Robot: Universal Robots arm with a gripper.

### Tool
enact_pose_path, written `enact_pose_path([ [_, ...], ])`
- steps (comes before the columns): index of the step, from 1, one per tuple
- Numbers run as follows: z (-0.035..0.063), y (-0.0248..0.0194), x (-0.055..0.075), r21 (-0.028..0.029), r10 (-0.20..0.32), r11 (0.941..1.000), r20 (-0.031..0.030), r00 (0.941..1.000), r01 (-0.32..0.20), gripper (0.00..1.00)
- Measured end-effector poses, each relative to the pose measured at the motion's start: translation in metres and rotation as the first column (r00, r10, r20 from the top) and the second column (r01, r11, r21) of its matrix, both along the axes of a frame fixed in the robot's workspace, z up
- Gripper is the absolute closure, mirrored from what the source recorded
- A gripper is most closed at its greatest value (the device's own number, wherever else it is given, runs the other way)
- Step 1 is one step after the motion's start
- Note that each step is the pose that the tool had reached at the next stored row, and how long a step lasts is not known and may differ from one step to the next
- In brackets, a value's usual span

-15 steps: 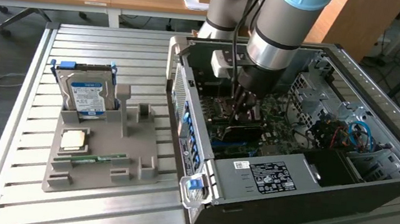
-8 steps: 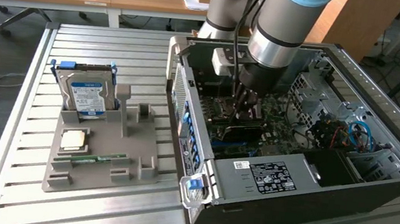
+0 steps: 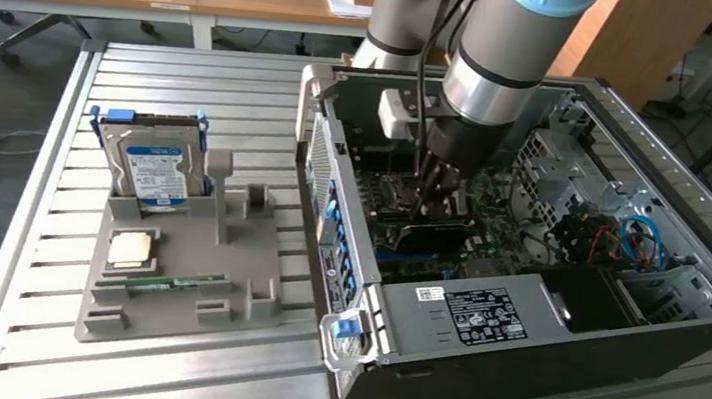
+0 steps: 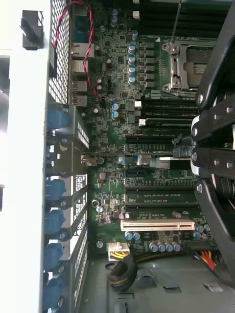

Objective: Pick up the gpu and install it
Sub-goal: 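Press down on the gpu until it lock into place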

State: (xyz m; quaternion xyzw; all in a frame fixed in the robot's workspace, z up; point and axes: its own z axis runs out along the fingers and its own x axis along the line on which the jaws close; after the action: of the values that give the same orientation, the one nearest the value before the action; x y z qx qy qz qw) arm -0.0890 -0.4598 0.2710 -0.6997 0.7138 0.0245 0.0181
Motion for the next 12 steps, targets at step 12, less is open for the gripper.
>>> enact_pose_path([
  [12, -0.0036, 0.0000, 0.0000, 0.0005, 0.000, 1.0000, -0.0003, 1.0000, 0.000, 0.89],
])
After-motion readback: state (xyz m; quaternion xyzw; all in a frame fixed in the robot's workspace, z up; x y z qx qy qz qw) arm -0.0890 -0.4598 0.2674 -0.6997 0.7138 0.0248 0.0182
